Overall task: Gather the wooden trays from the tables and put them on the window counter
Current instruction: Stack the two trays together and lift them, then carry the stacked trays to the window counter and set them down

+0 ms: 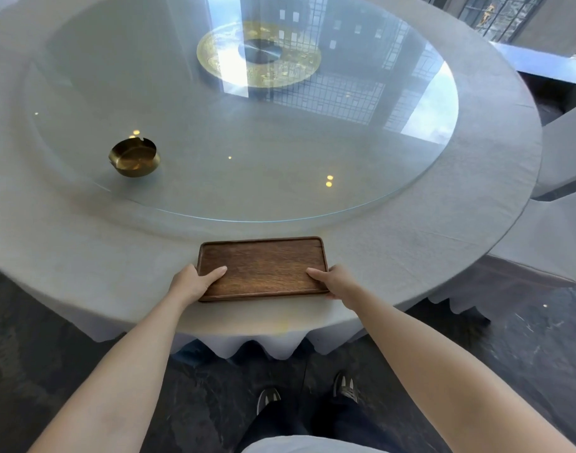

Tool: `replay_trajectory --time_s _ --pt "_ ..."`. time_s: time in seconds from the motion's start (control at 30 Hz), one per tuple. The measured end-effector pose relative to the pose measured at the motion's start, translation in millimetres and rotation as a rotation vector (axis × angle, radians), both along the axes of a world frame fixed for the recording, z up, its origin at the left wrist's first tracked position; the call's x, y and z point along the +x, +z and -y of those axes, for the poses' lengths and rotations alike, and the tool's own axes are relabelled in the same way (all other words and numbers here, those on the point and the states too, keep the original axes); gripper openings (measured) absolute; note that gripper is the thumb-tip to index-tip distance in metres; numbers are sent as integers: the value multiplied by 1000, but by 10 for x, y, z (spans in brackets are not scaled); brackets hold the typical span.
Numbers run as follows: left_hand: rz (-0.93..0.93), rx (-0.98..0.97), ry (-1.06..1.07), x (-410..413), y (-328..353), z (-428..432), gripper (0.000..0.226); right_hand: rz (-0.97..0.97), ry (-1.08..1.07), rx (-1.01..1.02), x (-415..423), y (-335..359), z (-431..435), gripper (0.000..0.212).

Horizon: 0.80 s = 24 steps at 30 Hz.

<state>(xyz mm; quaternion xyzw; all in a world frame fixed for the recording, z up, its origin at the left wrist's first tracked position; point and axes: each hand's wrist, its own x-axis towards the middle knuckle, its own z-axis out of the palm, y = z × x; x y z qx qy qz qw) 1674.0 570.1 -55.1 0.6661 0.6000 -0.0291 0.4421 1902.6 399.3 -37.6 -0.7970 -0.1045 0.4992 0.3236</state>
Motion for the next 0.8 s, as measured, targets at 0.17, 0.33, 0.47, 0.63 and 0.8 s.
replay_trajectory --time_s 0.17,0.33,0.47,0.63,0.8 --pt "28 18 -50 181 59 170 56 -23 -73 47 88 -3 264 34" --pt "60 54 -106 620 252 336 56 -4 -206 108 308 135 646 36" --pt "88 72 -222 1179 412 512 62 26 -367 181 602 304 1055 37" --pt "157 87 -393 2049 673 946 63 80 -534 258 1117 528 1760 46" --pt "275 79 -556 3086 990 1621 57 104 -705 342 1733 770 2605 43"
